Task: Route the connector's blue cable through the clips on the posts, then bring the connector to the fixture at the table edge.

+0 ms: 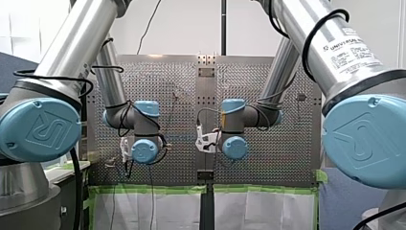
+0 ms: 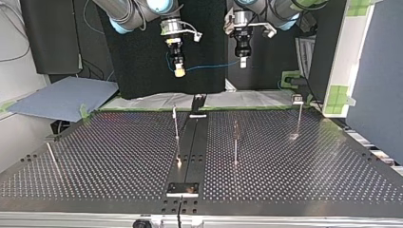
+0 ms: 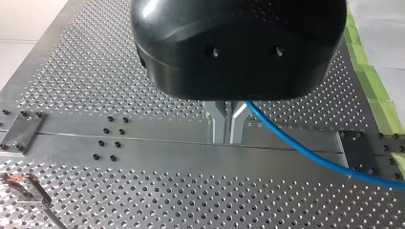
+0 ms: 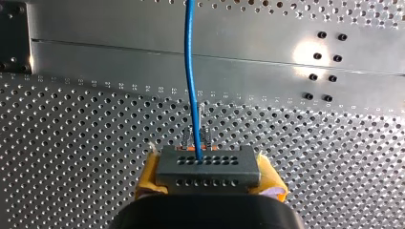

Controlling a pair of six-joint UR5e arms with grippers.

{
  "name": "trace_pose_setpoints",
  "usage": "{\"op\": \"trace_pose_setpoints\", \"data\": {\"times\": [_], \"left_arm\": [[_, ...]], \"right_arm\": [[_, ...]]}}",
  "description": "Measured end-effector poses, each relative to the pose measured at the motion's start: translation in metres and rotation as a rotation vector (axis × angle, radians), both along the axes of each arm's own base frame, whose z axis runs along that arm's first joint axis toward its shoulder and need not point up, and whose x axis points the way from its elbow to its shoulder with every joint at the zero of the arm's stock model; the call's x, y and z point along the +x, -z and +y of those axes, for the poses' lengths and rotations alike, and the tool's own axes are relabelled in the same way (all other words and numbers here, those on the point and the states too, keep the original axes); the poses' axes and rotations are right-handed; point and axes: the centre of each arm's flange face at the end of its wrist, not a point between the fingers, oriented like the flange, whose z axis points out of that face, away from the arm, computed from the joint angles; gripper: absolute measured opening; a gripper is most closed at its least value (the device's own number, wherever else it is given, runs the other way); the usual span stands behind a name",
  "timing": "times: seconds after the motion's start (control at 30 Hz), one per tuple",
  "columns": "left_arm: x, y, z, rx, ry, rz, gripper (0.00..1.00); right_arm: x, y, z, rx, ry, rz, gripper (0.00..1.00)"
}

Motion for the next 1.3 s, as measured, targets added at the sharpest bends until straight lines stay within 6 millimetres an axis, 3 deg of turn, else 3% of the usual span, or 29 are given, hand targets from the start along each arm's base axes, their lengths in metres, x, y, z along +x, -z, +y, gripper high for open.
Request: {"op": "trace_pose_setpoints", "data": {"times": [0.3,0.73,1.3], "left_arm": [[0.000,0.000,0.000,-0.001,-0.002,-0.001,0.08],[-0.012,0.023,0.012,0.040,-0.004,0.067,0.08],[-0.013,0.024,0.013,0.042,-0.005,0.071,0.08]], "right_arm": [[0.000,0.001,0.000,0.002,0.000,0.001,0.00],[-0.011,0.047,0.010,0.087,-0.003,0.085,0.00],[-0.011,0.049,0.011,0.091,-0.003,0.088,0.00]]}}
